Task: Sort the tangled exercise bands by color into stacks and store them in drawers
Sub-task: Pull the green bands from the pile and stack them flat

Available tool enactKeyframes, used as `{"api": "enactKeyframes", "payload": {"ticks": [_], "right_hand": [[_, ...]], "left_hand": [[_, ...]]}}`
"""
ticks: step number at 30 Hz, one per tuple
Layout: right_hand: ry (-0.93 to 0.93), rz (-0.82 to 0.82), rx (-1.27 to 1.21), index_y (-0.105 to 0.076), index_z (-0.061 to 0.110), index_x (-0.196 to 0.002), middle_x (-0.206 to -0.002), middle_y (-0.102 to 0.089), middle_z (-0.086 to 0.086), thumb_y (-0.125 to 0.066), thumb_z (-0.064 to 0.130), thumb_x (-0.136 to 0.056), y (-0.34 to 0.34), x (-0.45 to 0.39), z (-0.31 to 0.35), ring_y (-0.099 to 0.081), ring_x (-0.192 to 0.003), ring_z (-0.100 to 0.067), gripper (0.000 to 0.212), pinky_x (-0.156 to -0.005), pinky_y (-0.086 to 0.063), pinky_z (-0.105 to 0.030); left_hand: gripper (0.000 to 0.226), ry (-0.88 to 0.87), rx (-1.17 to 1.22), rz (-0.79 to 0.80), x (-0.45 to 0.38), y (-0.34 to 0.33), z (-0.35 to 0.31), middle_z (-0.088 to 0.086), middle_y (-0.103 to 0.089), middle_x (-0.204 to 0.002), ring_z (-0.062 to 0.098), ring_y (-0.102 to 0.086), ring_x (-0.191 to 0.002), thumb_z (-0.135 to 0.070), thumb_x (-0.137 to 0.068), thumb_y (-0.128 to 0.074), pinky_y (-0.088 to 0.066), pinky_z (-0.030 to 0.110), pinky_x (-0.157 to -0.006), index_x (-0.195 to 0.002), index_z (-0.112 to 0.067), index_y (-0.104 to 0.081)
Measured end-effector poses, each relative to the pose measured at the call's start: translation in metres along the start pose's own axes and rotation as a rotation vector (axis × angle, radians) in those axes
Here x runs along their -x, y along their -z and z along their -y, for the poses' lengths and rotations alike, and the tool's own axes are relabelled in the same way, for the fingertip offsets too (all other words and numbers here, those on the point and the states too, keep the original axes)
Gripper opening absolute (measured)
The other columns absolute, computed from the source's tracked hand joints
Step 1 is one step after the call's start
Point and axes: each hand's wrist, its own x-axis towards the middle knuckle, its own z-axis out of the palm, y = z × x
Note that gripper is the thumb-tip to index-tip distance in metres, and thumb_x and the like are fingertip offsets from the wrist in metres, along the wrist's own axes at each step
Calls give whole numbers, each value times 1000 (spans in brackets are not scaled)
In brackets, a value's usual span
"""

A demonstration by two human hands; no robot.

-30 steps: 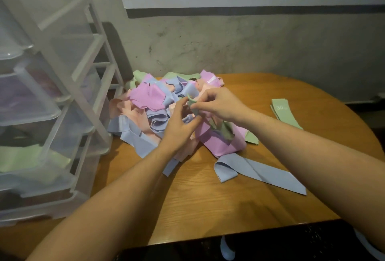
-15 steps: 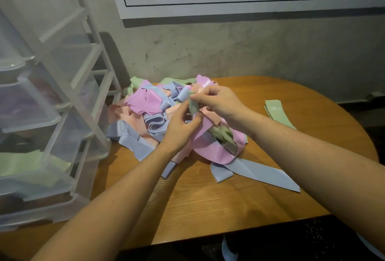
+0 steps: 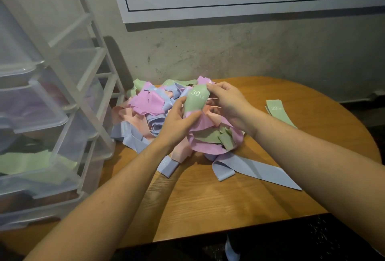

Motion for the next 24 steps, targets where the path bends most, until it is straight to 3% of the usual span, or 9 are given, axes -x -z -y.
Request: {"api": "enactKeyframes", "payload": {"ticks": [4, 6, 10, 13, 15, 17, 20, 24], "right_hand": [[-46, 140, -14, -66, 16, -103, -89, -72, -5, -62, 33, -98, 1, 7, -7, -66, -73, -14, 18, -66, -51, -25], [-57, 247, 27, -69, 13, -112, -93, -73, -4, -68, 26, -95, 2, 10, -13, -67, -81, -15, 21, -72, -51, -26], [23, 211, 223, -69, 7, -118, -95, -73, -3, -67, 17, -95, 2, 9, -17, -66, -75, -9, 25, -70, -50, -24], [160, 143, 374, -71, 14, -112, -86, -73, 9, -65, 17, -96, 3, 10, -10, -63, -66, 2, 17, -63, -47, -15], [218, 107, 364, -72, 17, -99, -74, -71, 14, -67, 17, -95, 3, 10, -8, -60, -62, 4, 7, -61, -44, -12], [242, 57, 281, -70, 11, -87, -69, -68, 8, -70, 18, -93, 3, 9, -5, -58, -61, -2, 9, -65, -44, -19], [238, 47, 179, -70, 3, -84, -67, -68, 0, -73, 16, -90, 2, 9, 1, -57, -63, -9, 14, -68, -43, -26], [145, 76, -7, -70, 10, -80, -69, -68, -1, -72, 16, -91, 1, 13, 9, -60, -66, -11, 12, -81, -47, -31]], "left_hand": [[45, -8, 6, -23, -3, 5, -11, 4, -66, -121, 23, -67, -107, -4, -96, -60, -57, 41, -94, -135, -25, -50], [46, -22, 15, -5, -2, 5, -17, 5, -65, -120, 22, -68, -105, -1, -96, -58, -59, 37, -90, -135, -24, -49], [52, -93, -59, -5, 3, 9, -21, -5, -60, -116, -2, -66, -94, 2, -94, -59, -59, 28, -81, -135, -27, -44], [57, -88, -120, 16, 4, 15, -18, 1, -56, -117, -6, -64, -87, -6, -93, -67, -55, 19, -76, -135, -36, -40], [59, -69, -139, 44, 6, 17, -15, -5, -54, -118, -11, -62, -87, -10, -93, -69, -52, 14, -74, -134, -37, -37], [54, -72, -199, 45, 8, 15, -9, -14, -54, -118, -18, -58, -88, -12, -93, -70, -49, 9, -72, -134, -31, -41], [42, -60, -281, -6, 9, 12, 9, -19, -57, -112, -18, -56, -89, -17, -94, -68, -45, 11, -76, -132, -22, -51], [46, -37, -278, 16, 11, 10, 31, -25, -55, -114, -23, -55, -94, -12, -95, -67, -44, 5, -78, -136, -19, -49]]}}
